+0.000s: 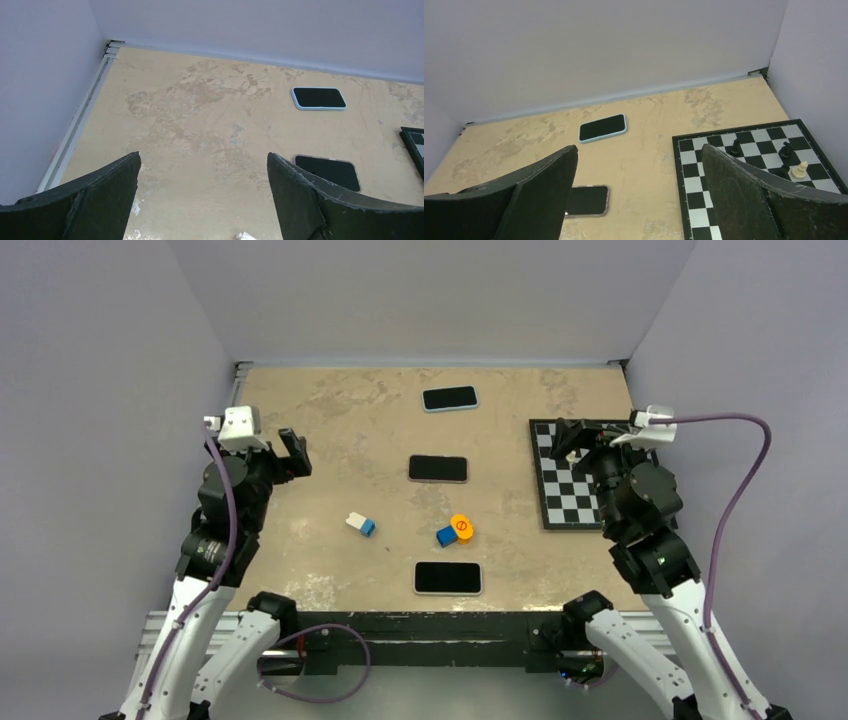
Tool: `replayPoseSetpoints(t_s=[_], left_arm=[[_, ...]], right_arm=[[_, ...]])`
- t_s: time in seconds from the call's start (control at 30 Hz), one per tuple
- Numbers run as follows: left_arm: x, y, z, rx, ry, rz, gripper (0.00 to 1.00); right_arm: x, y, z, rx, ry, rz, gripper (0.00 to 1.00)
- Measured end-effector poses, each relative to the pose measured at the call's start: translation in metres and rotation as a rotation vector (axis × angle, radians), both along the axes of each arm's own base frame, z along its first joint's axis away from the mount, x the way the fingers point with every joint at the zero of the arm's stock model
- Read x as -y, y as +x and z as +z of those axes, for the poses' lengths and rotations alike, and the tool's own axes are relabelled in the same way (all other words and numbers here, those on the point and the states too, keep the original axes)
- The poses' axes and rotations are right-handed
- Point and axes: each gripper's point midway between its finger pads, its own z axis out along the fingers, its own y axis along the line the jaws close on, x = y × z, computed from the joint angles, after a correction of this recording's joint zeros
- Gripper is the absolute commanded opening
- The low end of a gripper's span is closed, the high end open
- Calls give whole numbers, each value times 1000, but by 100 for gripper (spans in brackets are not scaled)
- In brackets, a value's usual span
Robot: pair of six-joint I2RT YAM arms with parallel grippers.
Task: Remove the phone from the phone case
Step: Pick up the phone at the center of the board.
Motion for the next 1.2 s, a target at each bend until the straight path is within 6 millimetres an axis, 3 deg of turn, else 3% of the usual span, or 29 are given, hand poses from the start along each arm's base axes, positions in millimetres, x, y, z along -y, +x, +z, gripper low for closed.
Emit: replayPoseSetpoints(t_s=[0.17, 0.33, 0.47, 0.6, 0.73, 0.87, 1.0, 1.2], left_arm=[[0, -2, 1, -5, 2, -2, 100], [1, -4, 4, 1, -2, -13, 100], [3, -5, 5, 6, -5, -25, 100], [5, -6, 5, 5, -7, -38, 100], [7, -6, 5, 3, -8, -49, 100], [8, -6, 6, 5, -9, -54, 100], [9, -6, 7, 6, -11, -60, 100], [13, -6, 6, 3, -14, -83, 100]], right_arm=[[-10, 5, -7, -31, -37, 48, 99], [-38, 23, -23, -123, -131, 174, 99], [-73, 36, -55, -232, -213, 343, 99], [-125, 37, -104, -396, -339, 567, 99], [-197, 0, -166, -545, -531, 867, 99], [-240, -47, -228, -694, -716, 1102, 99], [-257, -86, -279, -823, -847, 1266, 99], [-274, -123, -301, -833, -963, 1385, 99]])
